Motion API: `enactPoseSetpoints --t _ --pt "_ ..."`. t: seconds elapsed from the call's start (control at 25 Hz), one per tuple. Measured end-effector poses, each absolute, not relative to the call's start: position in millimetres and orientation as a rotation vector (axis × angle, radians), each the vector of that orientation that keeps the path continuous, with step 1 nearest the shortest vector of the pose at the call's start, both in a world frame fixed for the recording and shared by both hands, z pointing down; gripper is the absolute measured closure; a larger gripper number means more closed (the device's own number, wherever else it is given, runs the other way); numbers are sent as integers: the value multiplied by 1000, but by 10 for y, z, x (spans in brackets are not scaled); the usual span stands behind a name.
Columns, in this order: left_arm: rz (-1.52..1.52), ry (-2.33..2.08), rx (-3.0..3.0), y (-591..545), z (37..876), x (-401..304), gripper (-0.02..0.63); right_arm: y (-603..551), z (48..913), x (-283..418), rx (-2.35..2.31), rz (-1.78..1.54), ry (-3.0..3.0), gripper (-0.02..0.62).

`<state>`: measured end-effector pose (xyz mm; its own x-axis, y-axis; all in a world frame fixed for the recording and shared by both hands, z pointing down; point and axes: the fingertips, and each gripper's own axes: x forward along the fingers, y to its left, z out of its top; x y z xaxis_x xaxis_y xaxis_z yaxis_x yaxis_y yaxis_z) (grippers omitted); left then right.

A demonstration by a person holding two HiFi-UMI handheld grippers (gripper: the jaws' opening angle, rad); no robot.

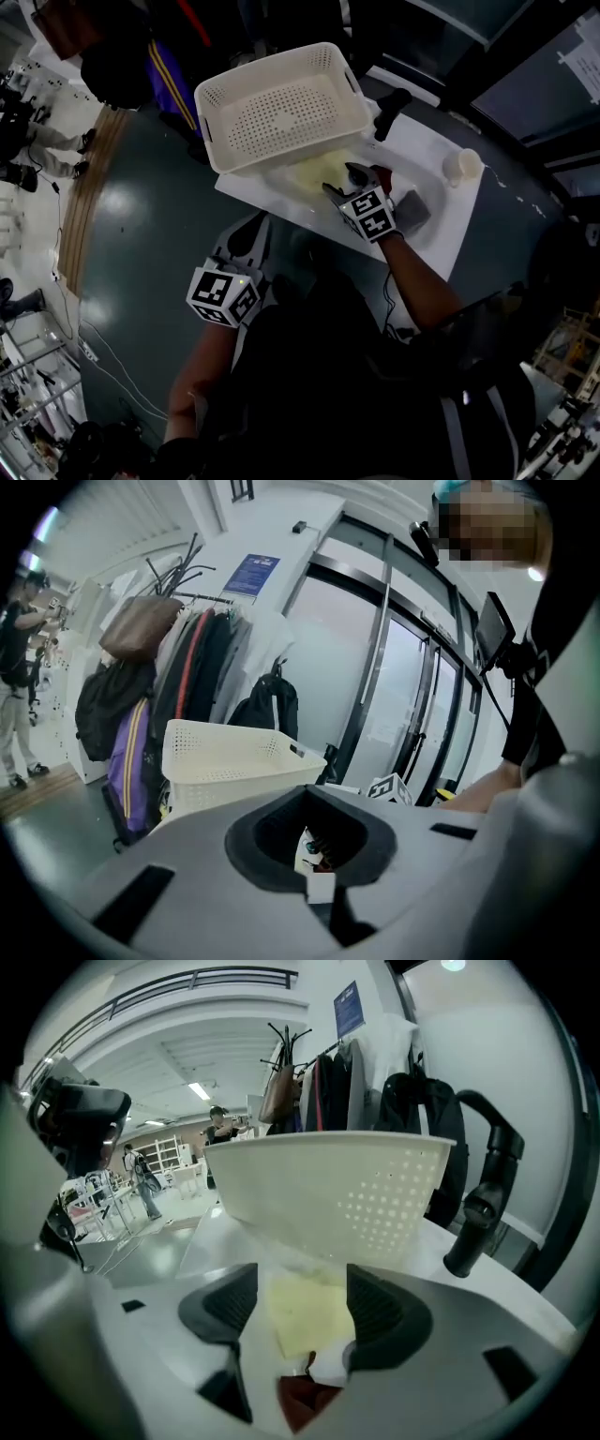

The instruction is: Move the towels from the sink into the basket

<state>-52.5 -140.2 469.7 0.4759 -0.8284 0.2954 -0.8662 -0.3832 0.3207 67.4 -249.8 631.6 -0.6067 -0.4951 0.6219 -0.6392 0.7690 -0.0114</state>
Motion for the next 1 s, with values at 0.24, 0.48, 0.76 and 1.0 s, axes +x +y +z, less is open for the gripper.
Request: enactPoseSetpoints --t 0.24,0.48,0.76,1.0 --pt "178 -1447 2248 -1552 4901 -504 601 -2667 6734 579 745 337 -2306 281" --pt "209 -1478 2193 -1616 5037 -449 601 -2796 7164 518 674 351 -2252 256" --pt "235 -1532 2129 -1653 5134 -502 603 -2925 7569 426 625 348 -2189 238" --pt "242 -1576 2092 -1687 5165 -583 603 -3051 7792 342 620 357 -2169 238"
